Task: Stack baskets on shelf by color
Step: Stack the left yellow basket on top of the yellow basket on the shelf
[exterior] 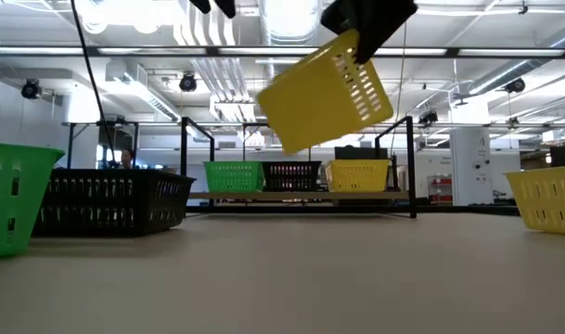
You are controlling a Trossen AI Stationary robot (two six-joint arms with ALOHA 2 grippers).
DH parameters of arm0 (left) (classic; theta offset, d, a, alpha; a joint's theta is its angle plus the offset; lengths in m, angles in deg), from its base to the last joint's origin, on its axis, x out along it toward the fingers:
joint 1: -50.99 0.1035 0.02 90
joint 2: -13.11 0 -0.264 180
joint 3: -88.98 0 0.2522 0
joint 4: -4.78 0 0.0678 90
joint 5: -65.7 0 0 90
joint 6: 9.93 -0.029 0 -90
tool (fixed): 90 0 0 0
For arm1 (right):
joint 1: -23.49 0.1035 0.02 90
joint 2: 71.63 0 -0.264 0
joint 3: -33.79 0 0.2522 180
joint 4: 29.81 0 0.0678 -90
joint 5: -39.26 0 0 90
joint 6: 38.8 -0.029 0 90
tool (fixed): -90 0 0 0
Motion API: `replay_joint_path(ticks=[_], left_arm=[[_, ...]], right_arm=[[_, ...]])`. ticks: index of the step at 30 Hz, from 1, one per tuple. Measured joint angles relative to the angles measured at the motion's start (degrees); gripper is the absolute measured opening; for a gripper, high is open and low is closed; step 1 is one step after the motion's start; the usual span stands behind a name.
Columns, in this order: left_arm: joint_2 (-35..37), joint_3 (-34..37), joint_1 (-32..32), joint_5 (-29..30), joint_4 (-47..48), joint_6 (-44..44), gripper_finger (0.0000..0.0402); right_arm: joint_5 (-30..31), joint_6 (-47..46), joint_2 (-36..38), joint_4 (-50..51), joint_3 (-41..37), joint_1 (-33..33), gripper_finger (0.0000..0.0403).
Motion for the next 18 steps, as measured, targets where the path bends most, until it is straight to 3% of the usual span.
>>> replay_joint_path(ticks=[8, 13, 18], left_arm=[[3.66, 6.38, 0.05, 0.49, -3.93, 23.51, 0.0203], [5.52, 12.78, -0.08, 0.58, -10.07, 35.07, 0.0203], [6.9, 16.45, -0.27, 0.97, -15.66, 40.92, 0.0203]], right_arm=[[8.01, -1.44, 0.48, 6.73, 7.81, -12.8, 0.0009], [9.56, -0.87, -5.18, 11.16, 13.72, -20.67, 0.0009], [15.16, -0.89, -12.95, 16.95, 20.9, -24.02, 0.0009]])
